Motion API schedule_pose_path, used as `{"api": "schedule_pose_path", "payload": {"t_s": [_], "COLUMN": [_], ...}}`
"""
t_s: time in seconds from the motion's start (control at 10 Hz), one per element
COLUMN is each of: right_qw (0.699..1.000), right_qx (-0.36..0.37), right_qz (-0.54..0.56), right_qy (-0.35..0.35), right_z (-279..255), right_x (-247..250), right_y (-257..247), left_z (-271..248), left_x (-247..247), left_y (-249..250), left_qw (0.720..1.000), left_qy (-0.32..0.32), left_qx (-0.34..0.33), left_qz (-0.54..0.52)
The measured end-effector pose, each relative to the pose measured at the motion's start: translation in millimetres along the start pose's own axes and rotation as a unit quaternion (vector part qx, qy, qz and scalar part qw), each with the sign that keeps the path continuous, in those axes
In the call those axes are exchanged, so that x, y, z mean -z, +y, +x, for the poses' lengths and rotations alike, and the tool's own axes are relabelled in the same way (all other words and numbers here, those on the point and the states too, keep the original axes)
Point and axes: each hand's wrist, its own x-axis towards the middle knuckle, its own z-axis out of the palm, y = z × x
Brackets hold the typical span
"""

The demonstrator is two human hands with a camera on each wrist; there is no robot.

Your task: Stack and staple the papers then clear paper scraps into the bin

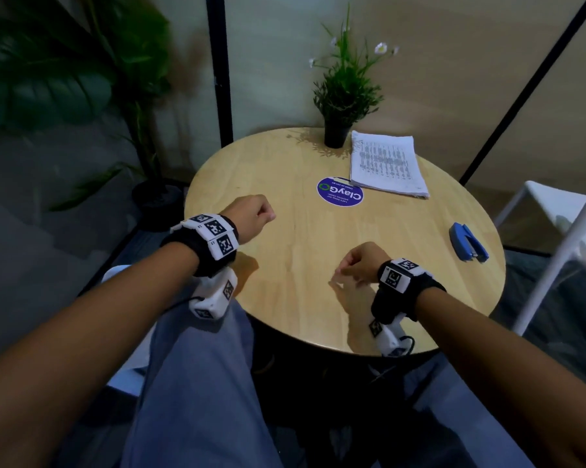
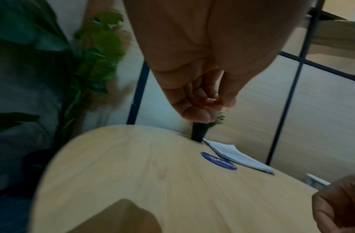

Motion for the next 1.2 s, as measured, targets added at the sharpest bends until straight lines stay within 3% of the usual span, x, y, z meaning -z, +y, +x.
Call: {"api": "schedule_pose_path", "payload": {"t_s": [0.2,0.4,0.5,0.8,1.2], "right_qw": [0.983,0.952,0.938,0.912,0.934], "right_qx": [0.170,0.268,0.285,0.270,0.257], "right_qz": [-0.037,-0.113,-0.167,-0.256,-0.157], "right_qy": [-0.063,-0.098,-0.103,-0.174,-0.191], "right_z": [11,22,28,54,50], "right_x": [-51,-119,-150,-224,-212], "right_y": [-134,-251,-289,-327,-319], "left_z": [-30,-75,-89,-113,-110], "left_x": [56,72,64,54,48], "left_y": [-87,-177,-206,-268,-276], "left_qw": [0.994,0.973,0.964,0.945,0.927], "left_qy": [0.057,0.074,0.065,0.031,0.031], "left_qx": [0.088,0.216,0.258,0.325,0.353], "left_qz": [0.007,-0.016,-0.025,-0.014,-0.121]}}
